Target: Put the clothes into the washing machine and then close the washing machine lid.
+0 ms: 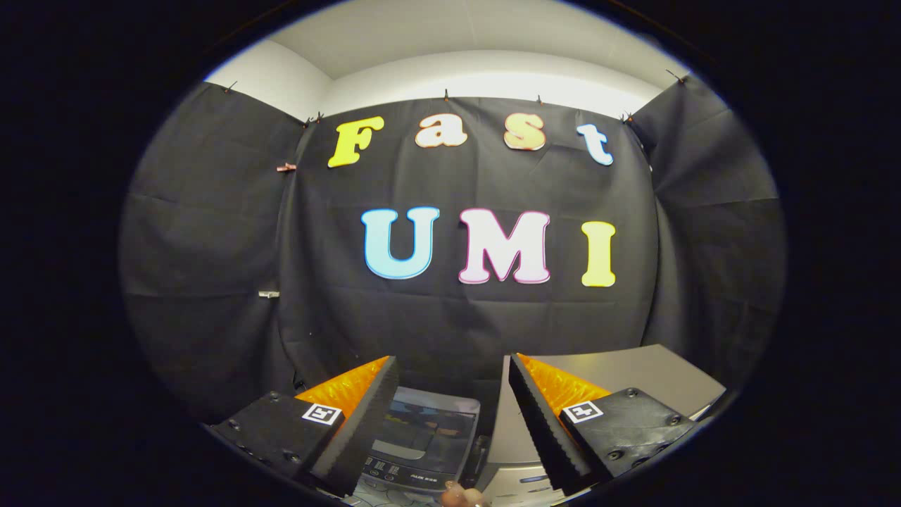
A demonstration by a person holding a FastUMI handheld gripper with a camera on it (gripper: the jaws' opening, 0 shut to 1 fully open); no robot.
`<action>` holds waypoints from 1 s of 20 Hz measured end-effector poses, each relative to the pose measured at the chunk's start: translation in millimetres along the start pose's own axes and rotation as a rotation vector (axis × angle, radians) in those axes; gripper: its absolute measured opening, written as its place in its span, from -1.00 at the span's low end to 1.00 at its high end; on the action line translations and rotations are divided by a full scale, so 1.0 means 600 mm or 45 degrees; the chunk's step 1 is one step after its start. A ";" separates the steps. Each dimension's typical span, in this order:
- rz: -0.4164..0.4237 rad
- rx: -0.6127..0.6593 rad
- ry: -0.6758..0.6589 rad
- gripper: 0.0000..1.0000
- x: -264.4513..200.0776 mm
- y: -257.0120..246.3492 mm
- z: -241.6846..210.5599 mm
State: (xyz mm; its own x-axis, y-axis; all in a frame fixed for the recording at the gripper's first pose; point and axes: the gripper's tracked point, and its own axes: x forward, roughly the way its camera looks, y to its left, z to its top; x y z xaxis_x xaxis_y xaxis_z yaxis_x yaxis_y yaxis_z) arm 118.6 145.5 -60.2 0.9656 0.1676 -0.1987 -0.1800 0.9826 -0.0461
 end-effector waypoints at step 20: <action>-0.107 -0.095 -0.425 0.95 -0.286 -0.110 0.116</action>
State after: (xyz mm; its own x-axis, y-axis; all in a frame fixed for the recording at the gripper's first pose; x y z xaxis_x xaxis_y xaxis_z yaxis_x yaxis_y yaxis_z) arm -22.3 57.5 44.9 0.9835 0.1154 0.1394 -0.0985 0.9876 -0.1224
